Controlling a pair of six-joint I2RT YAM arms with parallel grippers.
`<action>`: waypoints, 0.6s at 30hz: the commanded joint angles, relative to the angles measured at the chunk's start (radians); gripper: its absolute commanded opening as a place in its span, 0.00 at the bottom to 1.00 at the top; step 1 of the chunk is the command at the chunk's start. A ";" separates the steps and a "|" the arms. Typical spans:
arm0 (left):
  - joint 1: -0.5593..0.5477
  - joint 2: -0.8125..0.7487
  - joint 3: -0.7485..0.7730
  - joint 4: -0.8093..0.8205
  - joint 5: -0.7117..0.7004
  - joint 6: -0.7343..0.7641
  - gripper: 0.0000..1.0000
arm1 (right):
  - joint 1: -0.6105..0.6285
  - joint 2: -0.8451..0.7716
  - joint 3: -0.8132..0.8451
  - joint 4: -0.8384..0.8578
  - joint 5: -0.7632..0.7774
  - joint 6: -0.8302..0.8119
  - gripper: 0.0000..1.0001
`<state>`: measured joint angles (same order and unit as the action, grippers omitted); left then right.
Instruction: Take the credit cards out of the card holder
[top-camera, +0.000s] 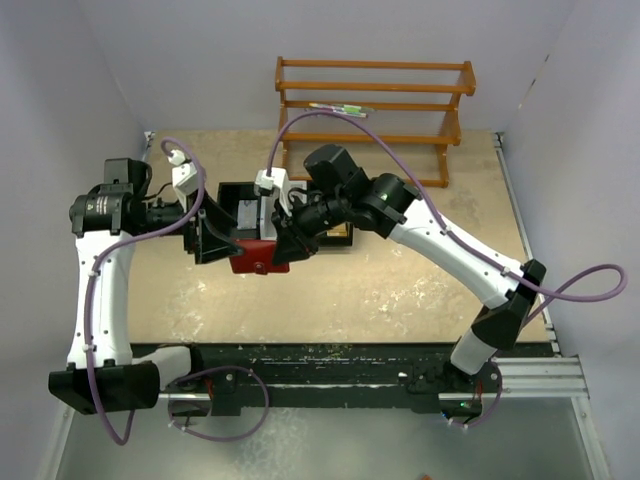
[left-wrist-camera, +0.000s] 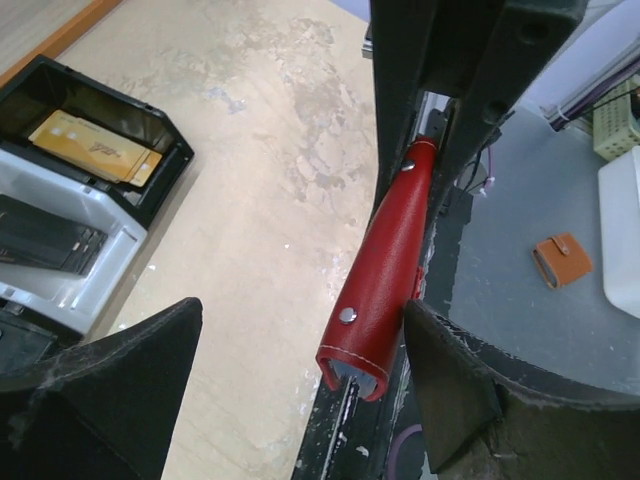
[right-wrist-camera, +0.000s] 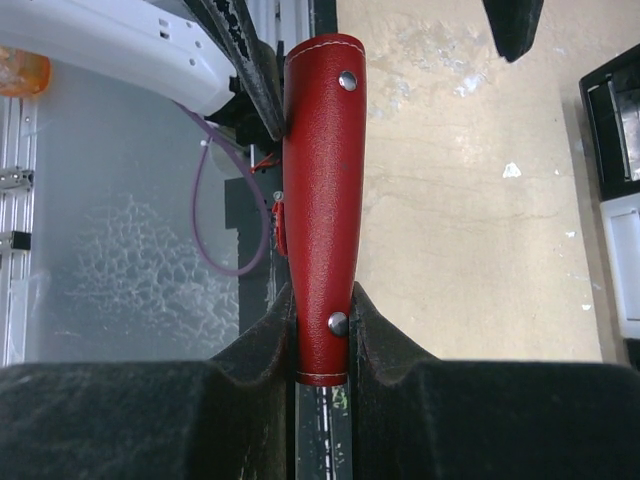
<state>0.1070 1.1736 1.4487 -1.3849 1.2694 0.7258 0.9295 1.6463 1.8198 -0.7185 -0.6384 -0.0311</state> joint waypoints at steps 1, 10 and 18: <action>-0.018 0.021 0.012 -0.009 0.100 0.012 0.81 | 0.000 0.016 0.098 0.001 -0.003 -0.020 0.00; -0.026 0.047 0.011 -0.080 0.083 0.070 0.39 | 0.002 0.068 0.202 -0.013 -0.027 -0.012 0.09; -0.026 0.017 0.043 0.068 0.138 -0.155 0.12 | -0.044 -0.119 -0.060 0.363 0.022 0.230 0.64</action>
<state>0.0826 1.2179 1.4487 -1.4487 1.3354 0.7174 0.9092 1.6817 1.8782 -0.6449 -0.6201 0.0204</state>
